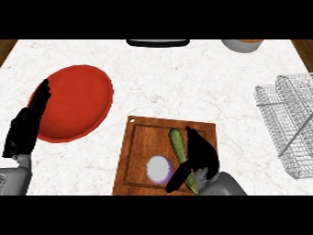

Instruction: Pick the squash from the cutting board and place it in the tiered basket

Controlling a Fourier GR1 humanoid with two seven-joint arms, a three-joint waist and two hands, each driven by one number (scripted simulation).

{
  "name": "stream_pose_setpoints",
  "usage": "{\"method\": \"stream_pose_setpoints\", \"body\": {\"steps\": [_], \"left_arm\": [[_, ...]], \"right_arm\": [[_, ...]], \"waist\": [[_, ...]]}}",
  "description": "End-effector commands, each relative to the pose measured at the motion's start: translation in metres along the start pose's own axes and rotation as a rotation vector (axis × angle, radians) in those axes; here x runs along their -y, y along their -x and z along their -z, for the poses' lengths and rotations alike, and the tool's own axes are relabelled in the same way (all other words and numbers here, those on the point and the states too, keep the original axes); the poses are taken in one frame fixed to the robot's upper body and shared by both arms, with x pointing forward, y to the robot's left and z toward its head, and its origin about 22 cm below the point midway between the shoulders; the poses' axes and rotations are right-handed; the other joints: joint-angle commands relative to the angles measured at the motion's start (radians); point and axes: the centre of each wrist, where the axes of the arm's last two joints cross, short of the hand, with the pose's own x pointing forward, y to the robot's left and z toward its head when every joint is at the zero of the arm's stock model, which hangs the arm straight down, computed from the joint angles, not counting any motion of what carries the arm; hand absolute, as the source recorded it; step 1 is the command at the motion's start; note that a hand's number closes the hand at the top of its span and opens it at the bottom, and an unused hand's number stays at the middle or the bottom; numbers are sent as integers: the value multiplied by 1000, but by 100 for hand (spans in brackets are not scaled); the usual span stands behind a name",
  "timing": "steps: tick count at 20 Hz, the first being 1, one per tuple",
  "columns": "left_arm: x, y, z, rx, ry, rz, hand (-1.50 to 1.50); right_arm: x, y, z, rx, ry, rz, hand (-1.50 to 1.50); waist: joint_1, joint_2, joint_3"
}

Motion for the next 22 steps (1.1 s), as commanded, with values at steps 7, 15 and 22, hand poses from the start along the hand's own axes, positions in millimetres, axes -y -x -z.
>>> {"method": "stream_pose_setpoints", "body": {"steps": [7,15,22], "left_arm": [[9,-3,-2,6,-11,10,0],[3,-13,9,-9,-13,0,0],[0,-17,7,31,-4,10,0]], "right_arm": [[-18,-17,9,29,-70,-232,150],[10,-13,1,29,-51,10,150],[161,13,68,-433,451,420,150]], "waist": [[5,3,0],[-5,1,1],[17,38,-4]]}}
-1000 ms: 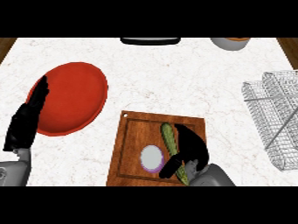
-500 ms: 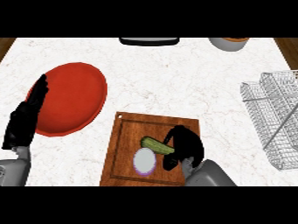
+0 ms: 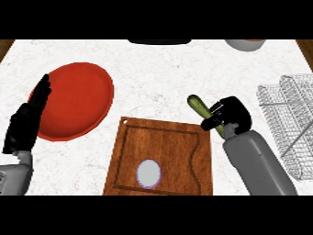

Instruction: Pick the squash from the cutting board and place it in the tiered basket

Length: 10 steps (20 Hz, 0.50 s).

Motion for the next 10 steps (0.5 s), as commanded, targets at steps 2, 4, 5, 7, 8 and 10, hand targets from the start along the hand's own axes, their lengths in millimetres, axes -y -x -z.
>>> {"method": "stream_pose_setpoints", "body": {"steps": [2,4,5,7,8,10], "left_arm": [[3,-7,3,30,4,3,0],[5,-8,4,41,25,-3,0],[9,-9,5,46,41,-6,0],[11,-10,6,47,52,-12,0],[10,-12,6,52,48,-8,0],[16,-13,6,63,60,-14,0]], "right_arm": [[81,-9,39,-287,274,278,150],[100,-17,42,-305,390,343,150],[115,-24,41,-294,453,372,150],[147,-32,38,-278,602,438,150],[161,-32,39,-275,676,450,150],[175,-37,40,-282,812,424,150]], "waist": [[33,23,1],[55,23,-1],[58,26,-2],[65,18,-4],[74,20,-3],[88,23,-5]]}}
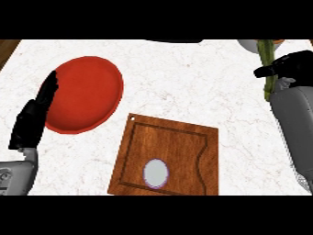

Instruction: Pick the squash from the cutting board and place it in the tiered basket

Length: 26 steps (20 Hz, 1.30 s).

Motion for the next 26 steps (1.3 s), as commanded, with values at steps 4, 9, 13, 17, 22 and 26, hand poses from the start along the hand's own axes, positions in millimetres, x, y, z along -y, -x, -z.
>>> {"method": "stream_pose_setpoints", "body": {"steps": [4,9,13,17,22,26], "left_arm": [[4,-6,6,21,30,19,0],[20,-13,8,27,62,6,0],[10,-8,8,6,43,3,0],[7,0,9,-10,13,16,0],[2,7,6,-22,-1,-10,0],[8,12,1,-36,-6,16,0]], "right_arm": [[63,-48,22,-158,470,164,150],[85,-72,29,-215,649,63,150],[100,-93,27,-271,683,-59,150],[107,-109,20,-282,664,-3,150],[98,-104,31,-311,669,-69,150],[109,-101,44,-339,689,-179,150]], "waist": [[34,-3,-1],[44,-4,1],[31,-14,1],[7,-15,4],[-8,-16,6],[-28,-24,6]]}}
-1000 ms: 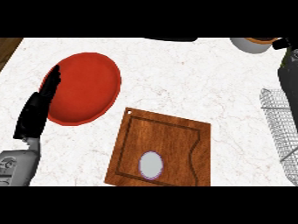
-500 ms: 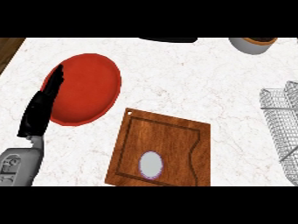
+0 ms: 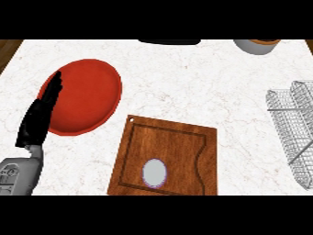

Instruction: Pick the squash from the cutting board and place it in the tiered basket

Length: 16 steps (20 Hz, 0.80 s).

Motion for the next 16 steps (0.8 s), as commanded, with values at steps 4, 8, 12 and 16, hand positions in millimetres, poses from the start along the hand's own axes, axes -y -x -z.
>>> {"method": "stream_pose_setpoints", "body": {"steps": [4,8,12,16], "left_arm": [[-1,16,-9,-34,0,-4,0],[-13,2,-5,-15,-40,8,0],[-18,8,-9,-21,-38,10,0],[-26,15,-14,-62,-64,9,0]], "right_arm": [[-24,10,5,-239,49,-264,150],[-41,31,29,-276,70,-400,150],[-38,32,34,-283,54,-398,150],[-41,34,21,-217,-24,-406,150]], "waist": [[-28,-8,0],[-38,-14,1],[-50,-18,1],[-79,-31,1]]}}
